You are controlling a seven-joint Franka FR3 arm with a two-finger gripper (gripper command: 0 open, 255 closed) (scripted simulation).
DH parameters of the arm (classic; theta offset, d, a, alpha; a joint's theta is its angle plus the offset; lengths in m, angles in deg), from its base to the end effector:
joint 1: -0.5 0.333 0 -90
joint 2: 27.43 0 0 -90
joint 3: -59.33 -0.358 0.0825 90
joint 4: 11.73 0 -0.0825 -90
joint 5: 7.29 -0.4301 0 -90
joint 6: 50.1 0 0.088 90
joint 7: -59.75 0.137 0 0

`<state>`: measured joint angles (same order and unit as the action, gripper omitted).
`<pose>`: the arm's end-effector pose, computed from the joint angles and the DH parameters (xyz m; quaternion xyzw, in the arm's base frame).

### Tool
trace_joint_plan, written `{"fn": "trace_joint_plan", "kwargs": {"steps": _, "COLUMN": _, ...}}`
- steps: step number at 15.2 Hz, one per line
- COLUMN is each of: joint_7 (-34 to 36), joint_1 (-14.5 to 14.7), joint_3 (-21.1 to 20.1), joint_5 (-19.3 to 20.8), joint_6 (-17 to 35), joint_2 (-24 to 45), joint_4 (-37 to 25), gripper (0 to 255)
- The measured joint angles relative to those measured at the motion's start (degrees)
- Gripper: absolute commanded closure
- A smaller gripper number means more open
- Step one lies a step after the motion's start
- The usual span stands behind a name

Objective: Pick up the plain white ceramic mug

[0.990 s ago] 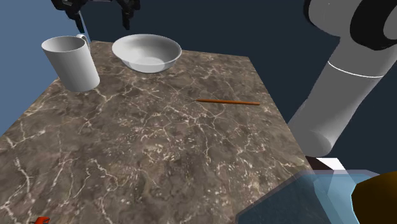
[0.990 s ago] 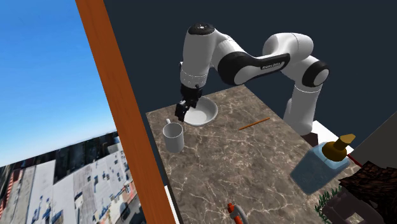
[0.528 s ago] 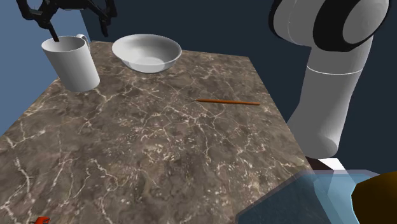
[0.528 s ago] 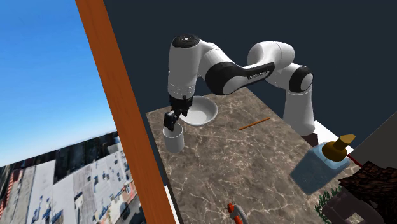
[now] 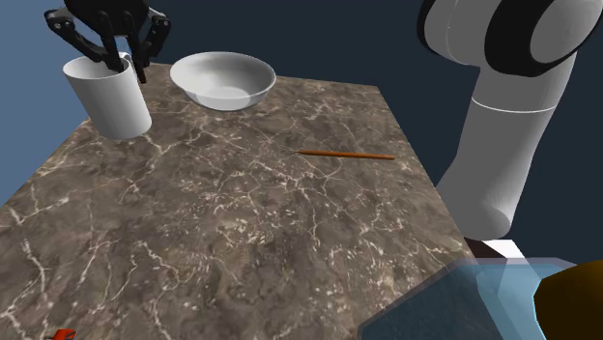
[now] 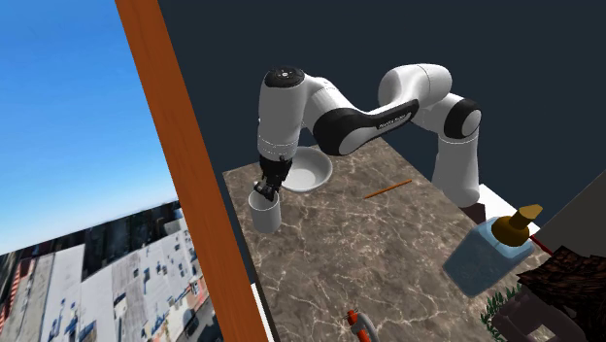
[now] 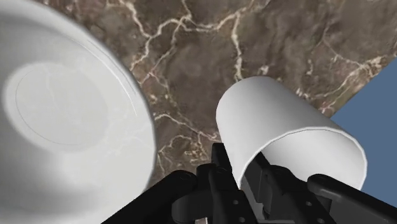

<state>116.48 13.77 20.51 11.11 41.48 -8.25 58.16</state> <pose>0.5269 0.4690 0.6413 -0.9947 0.0646 -0.0787 0.0108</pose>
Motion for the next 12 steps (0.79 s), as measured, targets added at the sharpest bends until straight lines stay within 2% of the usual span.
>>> {"fn": "trace_joint_plan", "kwargs": {"steps": 8, "joint_7": -0.1, "joint_1": 0.1, "joint_3": 0.0, "joint_5": 0.1, "joint_6": -0.4, "joint_2": 0.1, "joint_4": -0.5, "gripper": 255}}
{"fn": "trace_joint_plan", "kwargs": {"steps": 12, "joint_7": -0.2, "joint_1": 2.1, "joint_3": 0.2, "joint_5": 1.5, "joint_6": -4.3, "joint_2": 2.3, "joint_4": -6.4, "gripper": 255}}
